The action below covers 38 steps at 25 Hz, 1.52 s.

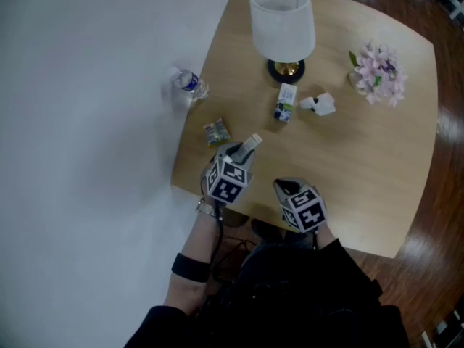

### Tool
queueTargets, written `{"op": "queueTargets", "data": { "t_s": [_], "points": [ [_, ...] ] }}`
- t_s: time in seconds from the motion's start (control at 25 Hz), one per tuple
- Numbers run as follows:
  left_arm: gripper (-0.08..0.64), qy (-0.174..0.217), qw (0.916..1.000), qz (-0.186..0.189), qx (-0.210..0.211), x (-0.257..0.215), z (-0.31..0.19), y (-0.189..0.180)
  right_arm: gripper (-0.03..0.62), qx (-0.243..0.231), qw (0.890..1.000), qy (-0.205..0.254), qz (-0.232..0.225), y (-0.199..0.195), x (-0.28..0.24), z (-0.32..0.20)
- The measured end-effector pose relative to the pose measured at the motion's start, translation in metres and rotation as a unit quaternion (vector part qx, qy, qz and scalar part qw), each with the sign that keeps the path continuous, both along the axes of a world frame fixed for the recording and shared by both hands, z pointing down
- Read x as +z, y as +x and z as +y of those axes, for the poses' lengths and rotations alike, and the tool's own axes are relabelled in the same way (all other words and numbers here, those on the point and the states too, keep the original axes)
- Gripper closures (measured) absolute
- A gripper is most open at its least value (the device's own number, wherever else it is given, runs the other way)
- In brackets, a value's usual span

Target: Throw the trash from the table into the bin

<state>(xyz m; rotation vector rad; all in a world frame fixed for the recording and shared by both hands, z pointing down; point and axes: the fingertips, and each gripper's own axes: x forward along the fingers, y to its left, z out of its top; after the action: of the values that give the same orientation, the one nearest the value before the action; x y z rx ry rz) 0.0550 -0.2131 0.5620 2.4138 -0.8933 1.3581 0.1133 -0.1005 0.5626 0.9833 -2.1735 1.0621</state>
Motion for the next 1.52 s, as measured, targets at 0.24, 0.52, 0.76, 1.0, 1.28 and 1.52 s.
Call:
{"op": "queueTargets", "data": {
  "t_s": [0.24, 0.52, 0.76, 1.0, 1.28, 1.52],
  "points": [
    [0.411, -0.005, 0.9986, 0.030, -0.043, -0.015, 0.062, -0.036, 0.584, -0.035, 0.999, 0.018, 0.011, -0.026, -0.013, 0.024],
    [0.411, -0.003, 0.9911, 0.049, -0.124, -0.020, 0.140, -0.097, 0.584, -0.098, 0.994, 0.039, 0.025, -0.069, -0.024, 0.057],
    [0.412, -0.002, 0.9807, 0.054, -0.188, -0.013, 0.207, -0.158, 0.584, -0.165, 0.985, 0.048, 0.030, -0.122, -0.028, 0.099],
    [0.411, -0.014, 0.9637, 0.054, -0.261, 0.006, 0.273, -0.218, 0.584, -0.251, 0.966, 0.048, 0.040, -0.179, -0.021, 0.146],
    [0.411, -0.032, 0.9457, 0.057, -0.318, 0.027, 0.328, -0.263, 0.584, -0.308, 0.949, 0.040, 0.047, -0.220, -0.011, 0.184],
    [0.411, -0.046, 0.9373, 0.055, -0.341, 0.057, 0.342, -0.284, 0.584, -0.327, 0.943, 0.028, 0.058, -0.235, 0.000, 0.198]
  ]
}}
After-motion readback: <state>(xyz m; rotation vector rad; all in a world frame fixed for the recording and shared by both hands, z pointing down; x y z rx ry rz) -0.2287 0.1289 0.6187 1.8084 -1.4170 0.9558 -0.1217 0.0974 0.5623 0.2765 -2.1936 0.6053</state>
